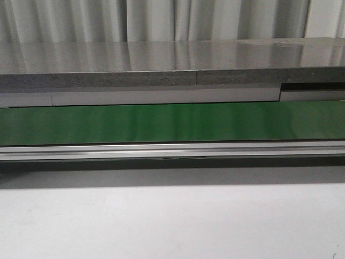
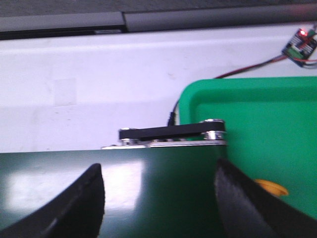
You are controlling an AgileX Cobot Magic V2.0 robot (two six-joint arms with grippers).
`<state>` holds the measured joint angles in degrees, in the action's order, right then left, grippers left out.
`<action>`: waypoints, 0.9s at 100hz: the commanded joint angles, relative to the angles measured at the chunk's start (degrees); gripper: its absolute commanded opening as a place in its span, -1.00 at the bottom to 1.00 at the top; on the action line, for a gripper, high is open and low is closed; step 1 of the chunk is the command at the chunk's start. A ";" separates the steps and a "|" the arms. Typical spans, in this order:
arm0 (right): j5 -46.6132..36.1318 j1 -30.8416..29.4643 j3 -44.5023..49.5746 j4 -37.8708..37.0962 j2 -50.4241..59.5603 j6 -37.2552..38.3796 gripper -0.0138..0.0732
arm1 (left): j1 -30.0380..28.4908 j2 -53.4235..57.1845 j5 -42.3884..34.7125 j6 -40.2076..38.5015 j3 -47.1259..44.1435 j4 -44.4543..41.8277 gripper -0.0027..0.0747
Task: Move button from left to right
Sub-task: 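Open the right gripper to release the button and lift away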
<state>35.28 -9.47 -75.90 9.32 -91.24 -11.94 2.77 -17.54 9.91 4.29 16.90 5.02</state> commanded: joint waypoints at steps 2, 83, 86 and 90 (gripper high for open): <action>-8.02 3.01 3.67 0.89 6.90 -0.03 0.41 | 0.38 -0.31 -4.81 0.00 1.52 0.66 -0.98; -43.74 20.19 53.95 6.05 52.04 0.40 0.41 | 0.38 -0.31 -4.81 0.00 1.52 0.66 -0.98; -43.46 20.19 54.15 6.05 53.52 0.40 0.41 | 0.38 -0.31 -4.81 0.00 1.52 0.66 -0.98; -42.39 20.19 54.36 6.05 55.60 0.40 0.41 | 0.38 -0.31 -4.81 0.00 1.52 0.66 -0.98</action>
<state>-3.31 10.64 -20.62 14.52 -39.83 -11.73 2.77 -17.54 9.91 4.29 16.90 5.02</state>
